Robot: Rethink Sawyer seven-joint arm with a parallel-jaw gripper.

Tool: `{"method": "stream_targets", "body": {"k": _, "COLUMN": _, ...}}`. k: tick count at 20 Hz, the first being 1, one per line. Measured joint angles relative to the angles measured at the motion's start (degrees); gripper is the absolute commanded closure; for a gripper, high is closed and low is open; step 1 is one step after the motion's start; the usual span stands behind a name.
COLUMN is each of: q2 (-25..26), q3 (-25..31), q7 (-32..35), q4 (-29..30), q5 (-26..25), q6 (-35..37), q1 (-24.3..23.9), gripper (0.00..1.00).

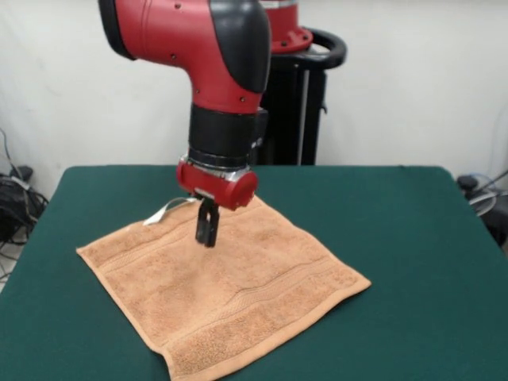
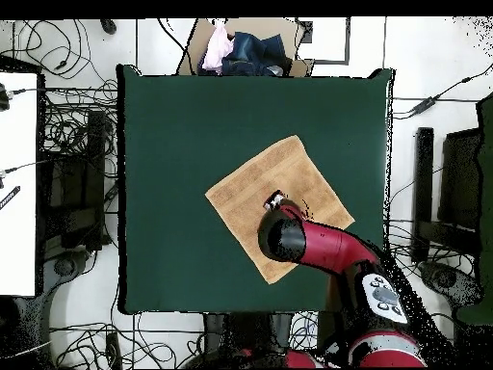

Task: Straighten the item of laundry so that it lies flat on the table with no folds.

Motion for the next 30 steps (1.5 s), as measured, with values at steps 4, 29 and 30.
{"method": "stream_targets", "body": {"k": 4, "q2": 2.19, "q3": 0.01, "q7": 0.00, "q4": -0.84, "q5": 0.00, "q6": -10.75, "q1": 0.00, "gripper": 1.00}}
{"method": "stream_targets", "body": {"k": 29, "q2": 8.79, "q3": 0.03, "q7": 0.00, "q4": -5.31, "q5": 0.01, "q6": -13.28, "q1": -0.11, "gripper": 1.00}}
{"method": "stream_targets", "body": {"k": 30, "q2": 8.79, "q3": 0.03, "q7": 0.00, "q4": -5.36, "q5": 0.01, "q6": -13.22, "q1": -0.11, "gripper": 1.00}}
